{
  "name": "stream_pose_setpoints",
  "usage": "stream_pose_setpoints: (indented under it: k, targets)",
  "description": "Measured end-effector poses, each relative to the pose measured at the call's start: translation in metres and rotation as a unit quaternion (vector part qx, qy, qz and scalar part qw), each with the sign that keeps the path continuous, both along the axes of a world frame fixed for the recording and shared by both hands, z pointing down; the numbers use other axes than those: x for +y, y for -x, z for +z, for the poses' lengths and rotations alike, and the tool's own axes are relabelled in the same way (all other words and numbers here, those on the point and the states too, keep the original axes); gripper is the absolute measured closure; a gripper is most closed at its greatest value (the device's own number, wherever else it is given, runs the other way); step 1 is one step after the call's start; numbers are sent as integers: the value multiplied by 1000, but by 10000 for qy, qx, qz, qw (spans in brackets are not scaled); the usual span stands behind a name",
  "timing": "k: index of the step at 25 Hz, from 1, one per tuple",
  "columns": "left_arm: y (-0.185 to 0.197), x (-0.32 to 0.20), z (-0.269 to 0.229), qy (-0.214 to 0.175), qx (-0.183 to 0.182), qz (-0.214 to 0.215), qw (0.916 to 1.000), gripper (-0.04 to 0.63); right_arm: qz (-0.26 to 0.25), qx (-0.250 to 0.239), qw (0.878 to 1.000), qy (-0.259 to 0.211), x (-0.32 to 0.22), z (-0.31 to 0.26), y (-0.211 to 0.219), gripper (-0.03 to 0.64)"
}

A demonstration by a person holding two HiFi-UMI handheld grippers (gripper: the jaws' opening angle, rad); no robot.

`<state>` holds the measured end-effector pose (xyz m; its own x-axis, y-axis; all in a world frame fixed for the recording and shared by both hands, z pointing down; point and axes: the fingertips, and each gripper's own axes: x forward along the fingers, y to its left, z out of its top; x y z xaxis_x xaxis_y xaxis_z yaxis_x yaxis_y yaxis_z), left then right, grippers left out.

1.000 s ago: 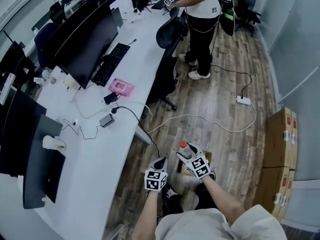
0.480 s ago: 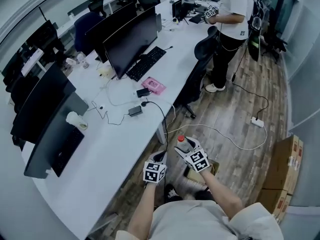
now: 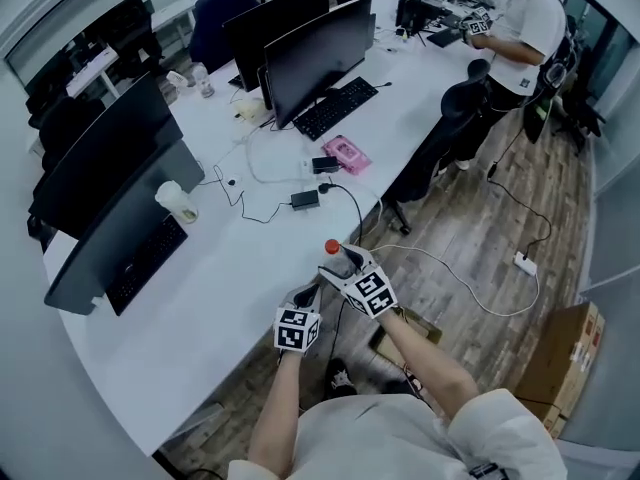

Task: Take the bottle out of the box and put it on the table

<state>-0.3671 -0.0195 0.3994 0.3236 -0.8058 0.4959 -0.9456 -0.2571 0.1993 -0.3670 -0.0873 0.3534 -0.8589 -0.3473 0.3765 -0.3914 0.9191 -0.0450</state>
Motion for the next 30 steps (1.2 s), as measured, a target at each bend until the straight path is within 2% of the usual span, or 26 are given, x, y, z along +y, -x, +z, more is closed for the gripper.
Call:
stream_pose_setpoints:
  k: [6, 11, 14, 23, 27, 30]
  targets:
    - [57, 6, 5, 102, 15, -417, 9991, 580, -427, -97, 9990, -20, -6, 2, 92, 314]
    - [90, 7, 9, 185, 33, -670, 9976, 581, -595, -167, 9980, 93, -10, 18, 143, 313]
    - [100, 10, 9, 191, 69, -756, 9969, 580, -567, -148, 9982, 159, -8, 30, 152, 313]
    - [123, 25, 14, 180, 113, -972, 9950, 580, -634, -351, 9973, -135, 11, 45, 148, 313]
    - [121, 25, 16, 206, 112, -982, 9949, 580, -619, -274, 9974, -226, 10, 44, 145, 313]
    - [116, 32, 13, 221, 94, -991, 9948, 581, -599, -177, 9980, -63, 16, 46, 142, 313]
